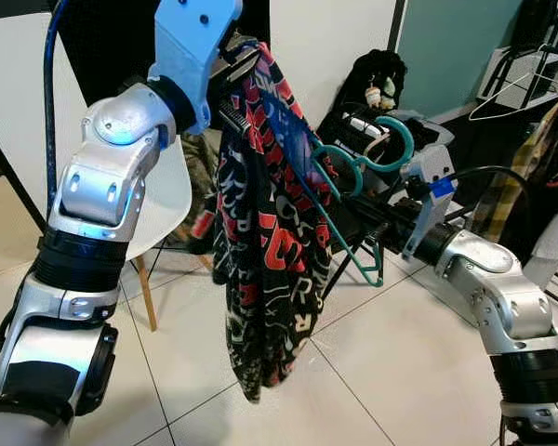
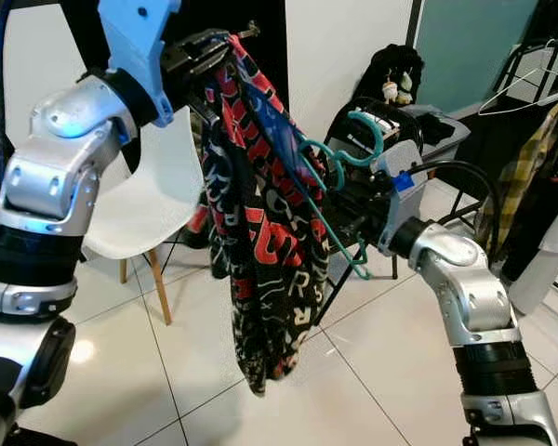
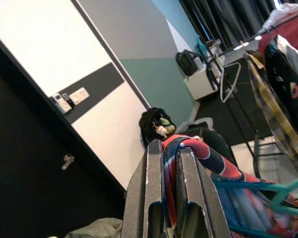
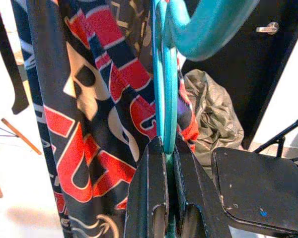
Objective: Hang hanger
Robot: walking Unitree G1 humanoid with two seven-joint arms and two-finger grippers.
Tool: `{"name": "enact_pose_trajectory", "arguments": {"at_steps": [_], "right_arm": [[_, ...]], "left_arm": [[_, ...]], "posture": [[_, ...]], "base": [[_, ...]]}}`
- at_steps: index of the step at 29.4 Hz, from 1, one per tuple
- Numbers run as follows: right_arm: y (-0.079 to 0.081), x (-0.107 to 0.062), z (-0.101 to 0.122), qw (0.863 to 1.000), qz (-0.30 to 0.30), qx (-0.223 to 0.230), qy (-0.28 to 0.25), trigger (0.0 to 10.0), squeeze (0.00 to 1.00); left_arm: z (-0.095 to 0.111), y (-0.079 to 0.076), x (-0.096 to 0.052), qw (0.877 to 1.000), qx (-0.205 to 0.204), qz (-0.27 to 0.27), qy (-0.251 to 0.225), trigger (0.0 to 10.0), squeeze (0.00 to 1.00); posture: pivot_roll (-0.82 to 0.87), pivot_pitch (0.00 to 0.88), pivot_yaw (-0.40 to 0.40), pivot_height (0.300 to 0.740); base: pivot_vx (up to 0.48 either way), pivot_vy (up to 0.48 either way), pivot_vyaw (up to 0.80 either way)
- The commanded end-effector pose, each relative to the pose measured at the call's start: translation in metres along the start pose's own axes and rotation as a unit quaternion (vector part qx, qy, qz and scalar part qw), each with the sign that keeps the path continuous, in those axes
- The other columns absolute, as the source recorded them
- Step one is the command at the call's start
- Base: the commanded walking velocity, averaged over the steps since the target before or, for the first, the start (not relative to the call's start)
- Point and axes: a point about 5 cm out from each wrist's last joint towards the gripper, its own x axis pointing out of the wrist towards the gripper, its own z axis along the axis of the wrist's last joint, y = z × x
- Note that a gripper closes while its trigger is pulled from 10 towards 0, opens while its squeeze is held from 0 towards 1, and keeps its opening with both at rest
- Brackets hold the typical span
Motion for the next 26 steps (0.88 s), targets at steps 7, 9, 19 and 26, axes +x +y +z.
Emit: {"name": "enact_pose_trajectory", "arguments": {"at_steps": [7, 9, 19, 26], "right_arm": [[0.034, -0.014, 0.014, 0.986, 0.158, 0.011, -0.045, 10.0, 0.00], [0.034, -0.014, 0.014, 0.986, 0.158, 0.011, -0.045, 10.0, 0.00], [0.033, -0.011, 0.016, 0.987, 0.148, 0.015, -0.058, 10.0, 0.00], [0.022, 0.002, 0.015, 0.994, 0.082, 0.019, -0.066, 10.0, 0.00]], "left_arm": [[-0.018, 0.002, -0.001, 0.995, 0.084, -0.027, 0.045, 10.0, 0.00], [-0.018, 0.002, -0.001, 0.995, 0.084, -0.027, 0.045, 10.0, 0.00], [-0.009, -0.015, 0.008, 0.994, 0.084, -0.066, 0.011, 10.0, 0.00], [0.015, -0.049, 0.012, 0.989, 0.006, -0.129, -0.068, 10.0, 0.00]], "posture": [[-0.04, 0.000, 0.024, 0.740], [-0.04, 0.000, 0.024, 0.740], [-0.03, 0.000, 0.022, 0.740], [-0.02, 0.000, 0.019, 0.740]], "base": [[0.000, 0.000, 0.00], [0.000, 0.000, 0.00], [0.000, 0.000, 0.00], [0.000, 0.000, 0.00]]}}
